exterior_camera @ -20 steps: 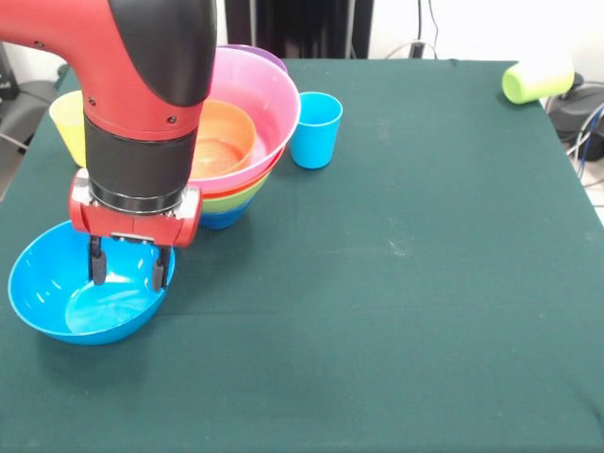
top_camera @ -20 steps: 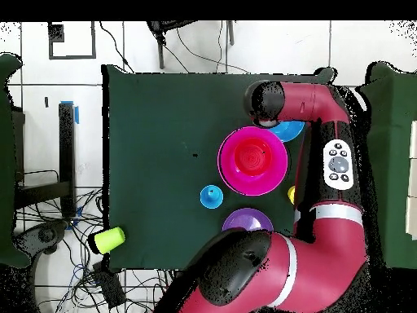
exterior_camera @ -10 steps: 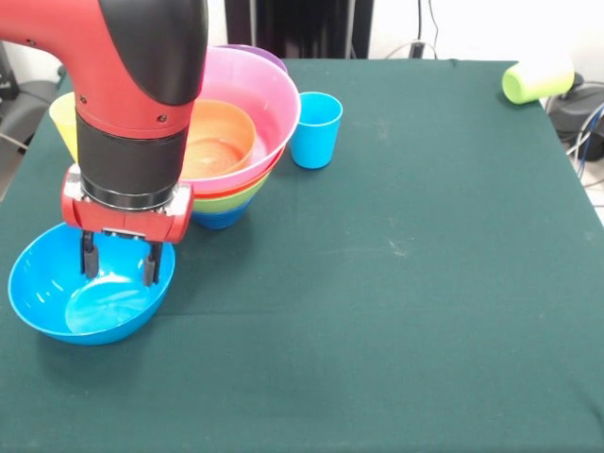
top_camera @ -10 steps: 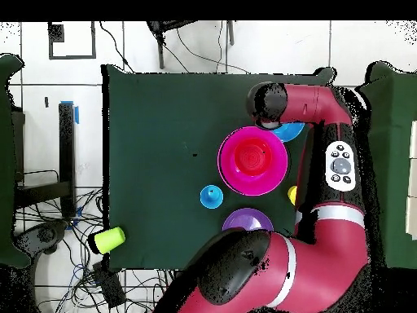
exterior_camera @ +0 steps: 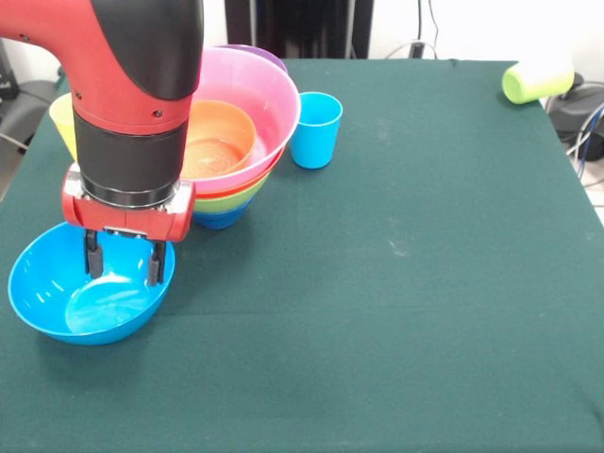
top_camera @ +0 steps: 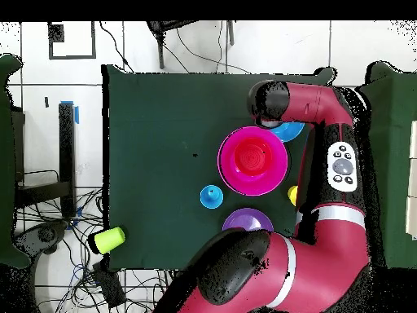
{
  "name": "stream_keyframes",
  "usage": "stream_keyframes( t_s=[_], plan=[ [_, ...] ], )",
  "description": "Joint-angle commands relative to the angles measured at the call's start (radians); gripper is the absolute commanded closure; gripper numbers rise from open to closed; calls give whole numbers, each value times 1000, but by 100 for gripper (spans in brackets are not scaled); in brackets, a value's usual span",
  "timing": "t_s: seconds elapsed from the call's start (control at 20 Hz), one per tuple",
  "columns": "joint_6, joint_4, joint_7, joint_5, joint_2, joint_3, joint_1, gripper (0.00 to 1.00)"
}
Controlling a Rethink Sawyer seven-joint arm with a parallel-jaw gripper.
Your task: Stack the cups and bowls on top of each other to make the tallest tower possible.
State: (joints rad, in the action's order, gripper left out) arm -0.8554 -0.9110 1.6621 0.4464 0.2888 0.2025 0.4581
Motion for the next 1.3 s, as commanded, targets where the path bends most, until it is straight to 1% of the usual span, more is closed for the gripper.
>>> stream_keyframes(
  t_s=[0.05,0.3,0.4,0.65,0.85,1.1,1.3],
  plan=[
    [-104,-42,-51,-26,15,45,-29,0],
    [-117,-34,-48,-43,18,42,-37,0],
    [-127,-12,-56,-46,8,41,-41,0],
    [-113,4,-57,-45,-9,41,-43,0],
    [-99,-12,-53,-48,-10,45,-39,0],
    [-41,-40,-31,-41,-23,43,-39,0],
    [-17,-48,-10,-37,-28,40,-44,0]
  ],
)
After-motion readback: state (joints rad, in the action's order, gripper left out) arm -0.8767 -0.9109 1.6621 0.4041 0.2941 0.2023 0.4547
